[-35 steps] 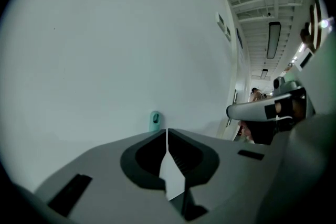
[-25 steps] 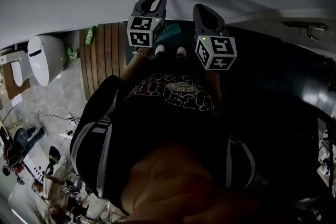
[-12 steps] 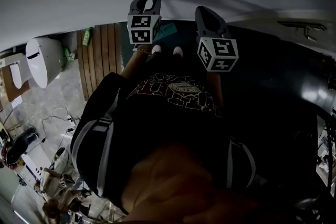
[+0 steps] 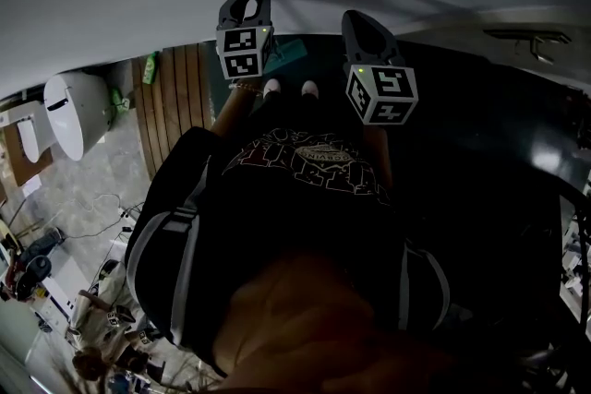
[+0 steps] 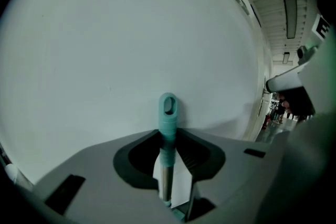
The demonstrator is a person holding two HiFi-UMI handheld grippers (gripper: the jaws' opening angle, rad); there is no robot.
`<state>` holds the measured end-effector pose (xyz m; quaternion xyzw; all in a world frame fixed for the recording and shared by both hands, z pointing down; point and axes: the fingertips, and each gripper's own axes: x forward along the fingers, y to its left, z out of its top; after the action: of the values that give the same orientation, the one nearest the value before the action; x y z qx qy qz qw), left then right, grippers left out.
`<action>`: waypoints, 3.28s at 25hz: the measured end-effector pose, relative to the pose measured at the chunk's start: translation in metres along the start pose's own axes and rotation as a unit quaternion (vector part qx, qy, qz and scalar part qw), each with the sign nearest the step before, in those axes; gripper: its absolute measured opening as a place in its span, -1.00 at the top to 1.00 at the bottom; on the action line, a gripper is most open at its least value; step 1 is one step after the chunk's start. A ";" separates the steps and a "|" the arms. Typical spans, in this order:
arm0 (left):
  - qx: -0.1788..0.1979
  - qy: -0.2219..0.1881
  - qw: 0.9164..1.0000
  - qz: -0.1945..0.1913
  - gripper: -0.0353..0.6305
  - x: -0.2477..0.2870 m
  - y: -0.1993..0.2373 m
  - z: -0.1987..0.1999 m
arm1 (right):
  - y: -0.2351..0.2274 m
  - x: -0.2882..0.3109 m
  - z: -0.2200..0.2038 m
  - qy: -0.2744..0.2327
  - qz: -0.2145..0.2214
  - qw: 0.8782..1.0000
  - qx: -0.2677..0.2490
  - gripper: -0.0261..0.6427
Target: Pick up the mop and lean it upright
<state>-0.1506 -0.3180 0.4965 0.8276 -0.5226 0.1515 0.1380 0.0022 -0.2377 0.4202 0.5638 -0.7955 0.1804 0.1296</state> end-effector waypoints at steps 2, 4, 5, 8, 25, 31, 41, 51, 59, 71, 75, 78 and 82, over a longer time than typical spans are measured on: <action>-0.001 -0.001 1.000 0.000 0.46 -0.004 0.000 -0.002 | 0.002 0.001 -0.002 0.001 0.004 1.000 -0.001 0.86; -0.001 -0.002 1.000 0.000 0.46 -0.011 -0.003 -0.004 | 0.004 0.001 -0.004 0.002 0.009 1.000 -0.001 0.86; 0.000 -0.003 1.000 -0.001 0.46 -0.015 -0.005 -0.005 | 0.006 0.001 -0.005 0.003 0.012 1.000 -0.002 0.86; 0.004 -0.005 1.000 -0.005 0.46 -0.032 -0.012 -0.009 | 0.015 0.002 -0.006 0.006 0.023 1.000 -0.006 0.86; -0.005 -0.024 1.000 -0.001 0.46 -0.105 -0.042 -0.034 | 0.052 0.000 -0.019 0.019 0.082 0.996 -0.035 0.86; -0.006 -0.020 1.000 0.000 0.46 -0.112 -0.040 -0.040 | 0.051 -0.007 -0.024 0.014 0.077 0.996 -0.031 0.86; -0.014 -0.005 1.000 -0.010 0.46 -0.117 -0.039 -0.024 | 0.033 -0.022 -0.025 0.004 0.056 0.998 -0.020 0.86; -0.001 -0.040 0.997 -0.061 0.46 -0.145 -0.048 0.056 | 0.023 -0.025 -0.018 -0.010 0.045 0.999 -0.014 0.86; 0.006 -0.064 0.994 -0.085 0.47 -0.157 -0.057 0.087 | 0.020 -0.020 -0.013 -0.017 0.044 0.999 -0.014 0.86; -0.014 -0.073 0.992 -0.100 0.46 -0.154 -0.058 0.089 | 0.024 -0.018 -0.008 -0.021 0.047 0.999 -0.015 0.86; -0.010 -0.069 0.992 -0.106 0.46 -0.151 -0.060 0.089 | 0.023 -0.018 -0.008 -0.021 0.044 0.999 -0.013 0.86; -0.003 -0.067 0.992 -0.107 0.46 -0.151 -0.060 0.090 | 0.023 -0.019 -0.007 -0.021 0.039 0.999 -0.012 0.86; 0.000 -0.068 0.991 -0.115 0.46 -0.154 -0.057 0.092 | 0.026 -0.022 -0.004 -0.023 0.026 0.999 -0.010 0.86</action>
<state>-0.1523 -0.2027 0.3475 0.8908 -0.4317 0.0780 0.1184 -0.0146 -0.2091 0.4114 0.5456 -0.8144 0.1630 0.1120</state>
